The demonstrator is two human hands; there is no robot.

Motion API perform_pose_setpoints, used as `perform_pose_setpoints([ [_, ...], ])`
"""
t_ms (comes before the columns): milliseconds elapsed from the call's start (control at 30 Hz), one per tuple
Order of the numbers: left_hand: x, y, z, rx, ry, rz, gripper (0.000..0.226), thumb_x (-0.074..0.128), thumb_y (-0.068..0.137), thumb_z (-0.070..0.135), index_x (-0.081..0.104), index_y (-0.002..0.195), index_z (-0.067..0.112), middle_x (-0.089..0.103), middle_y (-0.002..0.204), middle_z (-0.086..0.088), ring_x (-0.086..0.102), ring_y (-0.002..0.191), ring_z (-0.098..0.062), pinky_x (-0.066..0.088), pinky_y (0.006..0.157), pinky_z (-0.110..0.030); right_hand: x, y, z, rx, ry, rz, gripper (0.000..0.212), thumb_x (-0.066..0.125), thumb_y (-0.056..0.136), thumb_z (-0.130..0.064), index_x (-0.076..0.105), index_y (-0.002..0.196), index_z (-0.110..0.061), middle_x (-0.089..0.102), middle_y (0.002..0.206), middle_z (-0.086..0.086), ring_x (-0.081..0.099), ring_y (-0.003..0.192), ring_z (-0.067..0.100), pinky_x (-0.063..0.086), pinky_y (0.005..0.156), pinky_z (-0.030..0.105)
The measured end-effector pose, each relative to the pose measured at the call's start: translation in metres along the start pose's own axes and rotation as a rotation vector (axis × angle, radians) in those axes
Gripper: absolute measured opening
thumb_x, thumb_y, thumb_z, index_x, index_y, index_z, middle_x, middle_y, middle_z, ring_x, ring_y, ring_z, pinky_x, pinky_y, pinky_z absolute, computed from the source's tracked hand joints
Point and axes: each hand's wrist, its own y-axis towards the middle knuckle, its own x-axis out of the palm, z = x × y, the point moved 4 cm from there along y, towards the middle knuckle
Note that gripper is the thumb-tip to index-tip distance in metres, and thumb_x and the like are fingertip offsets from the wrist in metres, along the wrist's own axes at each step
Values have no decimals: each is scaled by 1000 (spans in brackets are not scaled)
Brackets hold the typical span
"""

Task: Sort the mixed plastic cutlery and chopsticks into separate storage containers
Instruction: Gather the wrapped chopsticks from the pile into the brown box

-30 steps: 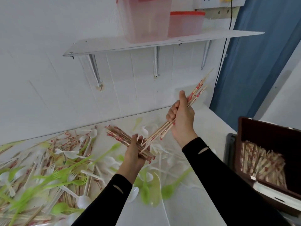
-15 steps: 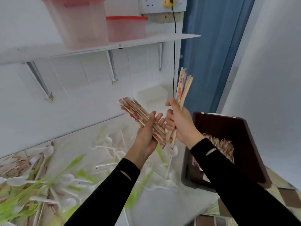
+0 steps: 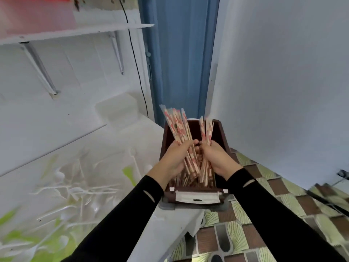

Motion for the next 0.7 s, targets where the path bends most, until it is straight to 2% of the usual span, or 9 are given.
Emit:
perform_pose_setpoints([
  [133,-5,2,-7,-47,352,-16,13,61,94,6,68,104,10,71,88,-11,69,76,-20,59,66,-30,-3,14,18,94,-321,1,38,55,92,-15,51,128,-3,65,93,15,61,56,17,52,51,31],
  [233,-12,3,-13,-41,652,-7,23,64,92,18,68,114,12,71,102,-8,67,94,-22,56,84,-32,3,25,26,150,-462,-61,42,51,89,-5,46,130,-1,65,95,18,62,50,21,58,50,41],
  [300,-15,7,-17,-70,766,3,31,66,89,23,67,118,14,70,108,-8,65,100,-23,54,89,-34,5,21,23,180,-545,-61,54,53,86,-6,40,138,-2,66,99,19,65,58,23,60,55,44],
  [367,-23,18,-26,-135,867,24,38,64,81,23,66,118,15,70,107,-9,66,98,-26,55,86,-36,4,12,15,188,-645,-14,73,53,88,-1,20,153,-5,65,112,20,62,63,20,58,51,35],
  [433,-31,29,-33,-168,944,52,48,60,75,23,62,122,15,69,107,-8,66,98,-27,56,89,-41,0,5,13,191,-731,17,88,50,92,3,-9,155,-10,61,117,19,54,60,15,42,41,24],
  [500,-28,23,-28,-138,980,95,51,58,84,18,49,133,10,64,117,-8,62,106,-28,52,93,-37,-5,-1,10,147,-719,52,93,49,93,2,-20,153,-14,60,101,13,52,60,12,35,41,21],
  [567,-26,18,-24,-99,990,172,70,60,91,16,21,149,11,55,129,-12,57,115,-30,47,94,-33,-6,-3,9,98,-729,62,91,48,95,-1,-20,153,-17,54,87,5,54,63,12,36,46,21],
  [633,-25,18,-23,-70,965,185,98,65,91,16,-9,155,18,49,138,-13,54,120,-29,43,100,-33,-4,-3,12,101,-792,45,84,48,96,-5,-10,156,-17,59,101,10,60,74,17,43,57,24],
  [700,-23,17,-24,-74,905,155,106,65,92,13,-21,152,24,46,142,-11,53,119,-24,38,97,-27,1,-5,11,125,-916,18,70,51,97,-13,13,156,-13,49,137,20,60,106,29,49,79,30],
])
